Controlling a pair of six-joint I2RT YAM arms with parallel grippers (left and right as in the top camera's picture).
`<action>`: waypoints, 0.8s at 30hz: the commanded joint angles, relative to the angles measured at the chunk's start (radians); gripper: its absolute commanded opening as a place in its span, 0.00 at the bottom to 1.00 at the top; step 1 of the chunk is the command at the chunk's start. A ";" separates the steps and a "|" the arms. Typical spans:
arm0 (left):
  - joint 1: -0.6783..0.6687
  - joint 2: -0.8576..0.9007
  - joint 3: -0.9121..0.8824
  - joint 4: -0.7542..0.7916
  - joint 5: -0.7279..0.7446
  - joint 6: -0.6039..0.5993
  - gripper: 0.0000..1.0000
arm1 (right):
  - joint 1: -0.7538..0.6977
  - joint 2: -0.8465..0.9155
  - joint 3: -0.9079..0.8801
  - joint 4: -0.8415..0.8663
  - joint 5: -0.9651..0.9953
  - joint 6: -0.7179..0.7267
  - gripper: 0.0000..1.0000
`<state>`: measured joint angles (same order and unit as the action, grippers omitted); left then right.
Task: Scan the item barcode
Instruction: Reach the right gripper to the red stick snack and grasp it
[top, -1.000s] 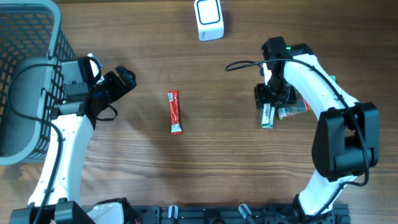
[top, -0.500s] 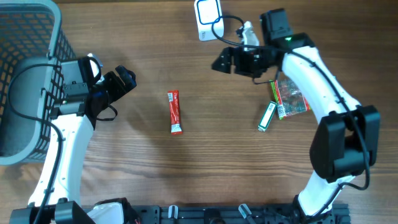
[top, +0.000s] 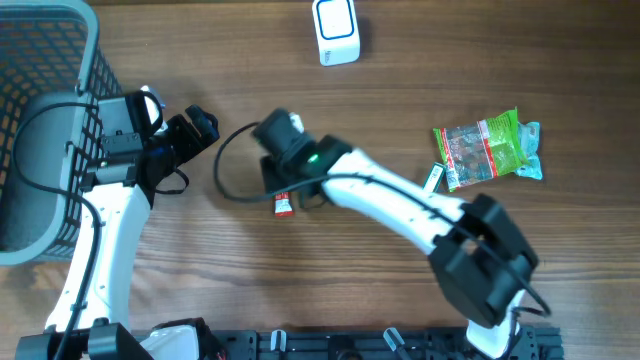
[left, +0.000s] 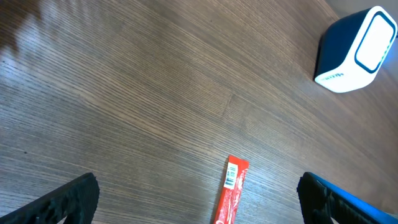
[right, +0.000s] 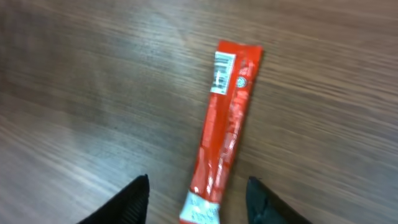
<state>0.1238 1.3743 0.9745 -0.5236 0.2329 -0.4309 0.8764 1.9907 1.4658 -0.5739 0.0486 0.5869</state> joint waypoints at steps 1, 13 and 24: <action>0.003 0.003 0.000 0.002 0.001 0.008 1.00 | 0.020 0.082 -0.017 0.013 0.108 0.137 0.41; 0.003 0.003 0.000 0.002 0.001 0.008 1.00 | -0.088 0.122 -0.009 -0.068 0.097 0.140 0.05; 0.003 0.003 0.000 0.002 0.001 0.008 1.00 | -0.410 0.050 -0.010 -0.146 0.062 -0.438 0.43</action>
<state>0.1238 1.3743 0.9745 -0.5236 0.2325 -0.4309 0.4992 2.0682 1.4635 -0.7059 0.1066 0.3180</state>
